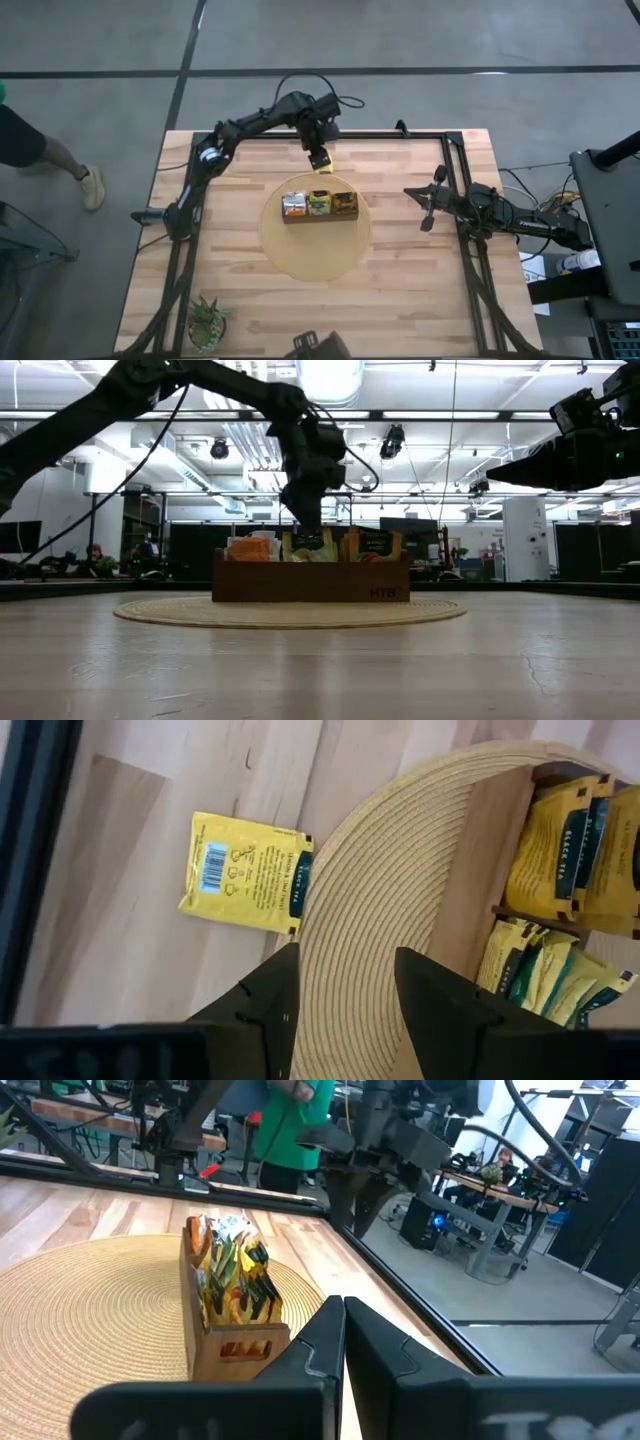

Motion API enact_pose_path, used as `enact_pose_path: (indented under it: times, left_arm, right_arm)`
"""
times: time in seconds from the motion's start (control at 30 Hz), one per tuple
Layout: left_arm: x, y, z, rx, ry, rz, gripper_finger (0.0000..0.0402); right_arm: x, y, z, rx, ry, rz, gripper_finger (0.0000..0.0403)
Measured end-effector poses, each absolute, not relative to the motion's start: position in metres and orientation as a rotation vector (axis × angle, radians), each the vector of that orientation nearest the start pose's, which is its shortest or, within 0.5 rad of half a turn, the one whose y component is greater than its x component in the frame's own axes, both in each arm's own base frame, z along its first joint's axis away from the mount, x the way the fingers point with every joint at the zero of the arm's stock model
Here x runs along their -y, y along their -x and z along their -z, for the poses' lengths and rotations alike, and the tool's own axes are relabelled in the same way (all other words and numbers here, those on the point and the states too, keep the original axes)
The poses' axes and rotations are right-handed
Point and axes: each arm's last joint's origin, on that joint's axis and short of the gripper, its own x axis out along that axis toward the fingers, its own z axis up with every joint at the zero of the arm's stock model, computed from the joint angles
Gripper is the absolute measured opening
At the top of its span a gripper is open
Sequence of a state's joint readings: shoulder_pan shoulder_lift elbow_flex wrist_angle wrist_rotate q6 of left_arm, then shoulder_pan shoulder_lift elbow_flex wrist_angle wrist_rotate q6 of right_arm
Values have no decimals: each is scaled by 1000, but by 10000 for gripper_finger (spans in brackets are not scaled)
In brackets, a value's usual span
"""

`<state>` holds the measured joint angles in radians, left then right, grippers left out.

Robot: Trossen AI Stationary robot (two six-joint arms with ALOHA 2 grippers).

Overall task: Pick & Place Tea
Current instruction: Put the yellow tea bag into the wooden organizer

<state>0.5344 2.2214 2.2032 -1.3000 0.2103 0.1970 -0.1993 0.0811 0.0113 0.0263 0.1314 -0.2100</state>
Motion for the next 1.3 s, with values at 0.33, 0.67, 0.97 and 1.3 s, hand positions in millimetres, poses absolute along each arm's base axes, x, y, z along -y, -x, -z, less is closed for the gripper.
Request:
enact_pose_path:
  times: [0.33,0.67,0.97,1.3]
  left_arm:
    - [-244,-394,-241,-1330,226,-126,158]
    - [-279,-390,-197,-1416,195,-223,158]
    - [-286,-395,-199,-1363,170,-217,158]
    - [-285,-402,-200,-1293,174,-206,158]
  right_arm:
    - [24,-99,-163,-79,207,325,9]
    - [24,-99,-163,-79,207,325,9]
    - [24,-99,-163,-79,207,325,9]
    - [24,-99,-163,-79,207,324,9]
